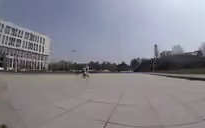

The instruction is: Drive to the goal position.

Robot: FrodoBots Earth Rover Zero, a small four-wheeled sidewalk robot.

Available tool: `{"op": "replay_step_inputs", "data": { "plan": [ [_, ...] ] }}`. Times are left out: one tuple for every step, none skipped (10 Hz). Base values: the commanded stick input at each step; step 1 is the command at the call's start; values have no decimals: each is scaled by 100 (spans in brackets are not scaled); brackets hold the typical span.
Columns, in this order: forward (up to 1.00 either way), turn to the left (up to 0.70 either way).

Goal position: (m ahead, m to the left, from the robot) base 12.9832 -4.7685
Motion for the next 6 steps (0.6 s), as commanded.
{"op": "replay_step_inputs", "data": {
  "plan": [
    [100, 0],
    [100, 0],
    [100, 0],
    [100, 0],
    [100, 0],
    [100, 0]
  ]
}}
